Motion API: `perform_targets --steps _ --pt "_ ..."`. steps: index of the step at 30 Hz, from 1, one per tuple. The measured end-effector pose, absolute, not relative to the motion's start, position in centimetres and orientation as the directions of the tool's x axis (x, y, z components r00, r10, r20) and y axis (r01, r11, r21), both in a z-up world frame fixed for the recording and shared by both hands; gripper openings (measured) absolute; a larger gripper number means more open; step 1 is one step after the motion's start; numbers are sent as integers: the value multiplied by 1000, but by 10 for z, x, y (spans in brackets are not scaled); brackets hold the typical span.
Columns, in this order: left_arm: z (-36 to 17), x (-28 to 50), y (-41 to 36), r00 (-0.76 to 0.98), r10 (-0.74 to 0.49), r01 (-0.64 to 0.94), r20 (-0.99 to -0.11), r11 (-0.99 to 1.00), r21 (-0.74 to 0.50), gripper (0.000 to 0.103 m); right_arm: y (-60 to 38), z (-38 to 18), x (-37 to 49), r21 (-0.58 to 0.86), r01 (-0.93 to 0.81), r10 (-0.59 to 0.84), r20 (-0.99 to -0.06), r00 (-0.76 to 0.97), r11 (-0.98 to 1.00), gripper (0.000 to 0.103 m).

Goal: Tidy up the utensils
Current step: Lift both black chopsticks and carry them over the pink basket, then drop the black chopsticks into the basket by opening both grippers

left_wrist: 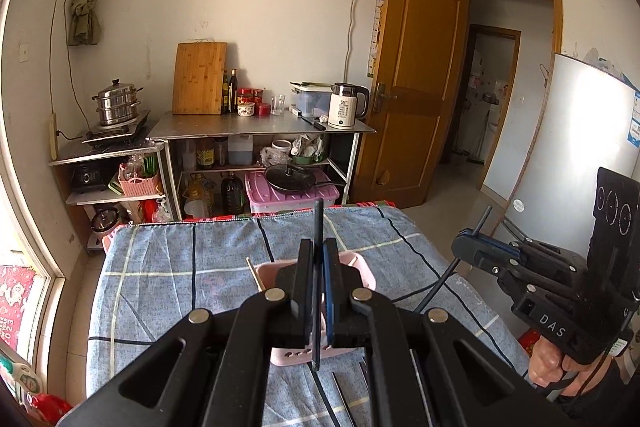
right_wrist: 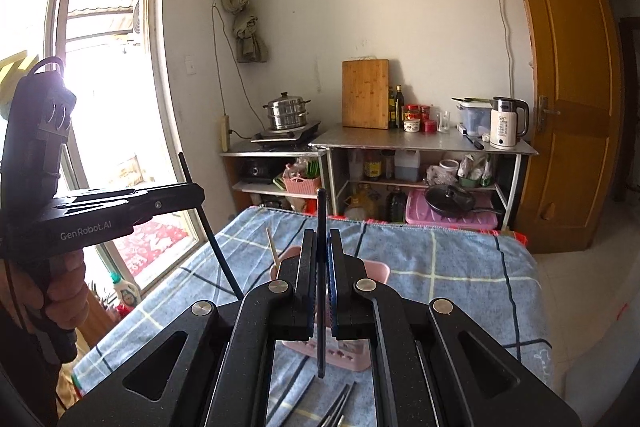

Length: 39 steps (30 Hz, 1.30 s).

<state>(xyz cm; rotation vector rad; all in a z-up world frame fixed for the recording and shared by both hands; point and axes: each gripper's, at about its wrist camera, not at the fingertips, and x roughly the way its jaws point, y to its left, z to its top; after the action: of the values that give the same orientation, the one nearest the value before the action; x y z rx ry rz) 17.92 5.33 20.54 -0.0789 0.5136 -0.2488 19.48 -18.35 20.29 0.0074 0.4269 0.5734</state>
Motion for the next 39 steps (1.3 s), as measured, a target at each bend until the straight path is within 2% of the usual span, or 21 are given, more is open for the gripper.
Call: perform_targets --steps 7,16,36,39 --pt "220 205 63 860 -235 195 -453 972 -134 5 -169 219 217 144 -523 537 -351 767 840 5" --pt "209 224 70 861 -225 181 -456 974 -138 5 -155 213 243 193 -519 553 -348 757 833 5" --pt "127 245 76 781 -229 141 -581 971 -194 6 -146 135 266 203 -499 524 -528 668 842 5" --pt "126 240 77 788 -217 131 -576 974 -187 12 -149 137 262 198 -498 521 -525 674 844 12"
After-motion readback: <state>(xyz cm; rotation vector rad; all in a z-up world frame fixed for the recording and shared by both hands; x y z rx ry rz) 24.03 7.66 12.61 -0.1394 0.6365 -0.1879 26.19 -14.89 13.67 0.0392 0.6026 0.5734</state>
